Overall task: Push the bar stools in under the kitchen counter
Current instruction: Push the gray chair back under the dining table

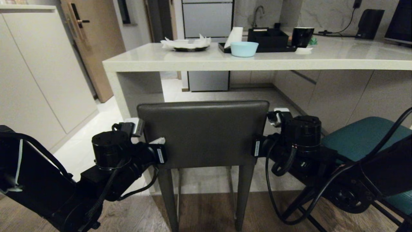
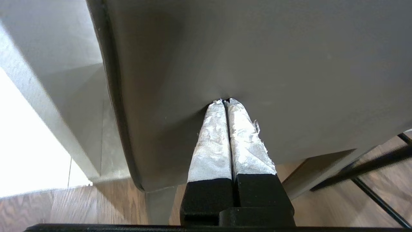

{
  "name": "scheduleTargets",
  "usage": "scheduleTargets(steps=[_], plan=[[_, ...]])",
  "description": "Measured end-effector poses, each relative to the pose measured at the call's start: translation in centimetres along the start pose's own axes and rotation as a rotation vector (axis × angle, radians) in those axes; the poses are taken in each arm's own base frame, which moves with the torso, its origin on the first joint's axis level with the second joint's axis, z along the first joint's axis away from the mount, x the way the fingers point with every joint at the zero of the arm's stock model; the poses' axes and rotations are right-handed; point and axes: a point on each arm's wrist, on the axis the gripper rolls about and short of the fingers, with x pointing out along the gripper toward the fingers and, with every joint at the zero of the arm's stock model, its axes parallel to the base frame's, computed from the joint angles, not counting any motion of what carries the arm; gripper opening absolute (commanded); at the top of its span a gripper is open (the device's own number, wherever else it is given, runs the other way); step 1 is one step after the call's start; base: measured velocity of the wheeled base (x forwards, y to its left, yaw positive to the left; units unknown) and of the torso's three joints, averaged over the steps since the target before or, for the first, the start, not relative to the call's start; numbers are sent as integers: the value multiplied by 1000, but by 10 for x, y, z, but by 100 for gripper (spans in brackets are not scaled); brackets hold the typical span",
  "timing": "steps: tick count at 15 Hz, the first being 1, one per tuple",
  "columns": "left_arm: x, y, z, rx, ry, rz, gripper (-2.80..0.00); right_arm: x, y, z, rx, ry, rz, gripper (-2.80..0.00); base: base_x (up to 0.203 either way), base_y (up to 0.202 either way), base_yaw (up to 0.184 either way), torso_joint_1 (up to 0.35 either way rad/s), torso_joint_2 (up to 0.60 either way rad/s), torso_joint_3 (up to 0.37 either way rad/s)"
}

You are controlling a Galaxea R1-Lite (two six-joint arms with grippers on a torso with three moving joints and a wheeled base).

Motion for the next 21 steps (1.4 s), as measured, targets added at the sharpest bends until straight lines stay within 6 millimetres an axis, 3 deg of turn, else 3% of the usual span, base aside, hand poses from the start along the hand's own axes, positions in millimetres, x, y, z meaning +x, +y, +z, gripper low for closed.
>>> scheduleTargets(steps=[15,17,21], plan=[[-2,-1,-2,1,7,4,-280,-5,3,-8,-9,14,12,-280,173,0,2,2,2,3],[-12,-1,-9,6,29,1,-280,-7,2,-10,-6,7,13,-280,0,0,0,0,0,0],[-51,-3,-17,26,-28,-39,-280,-17,-1,-10,-12,2,13,-280,0,0,0,0,0,0]])
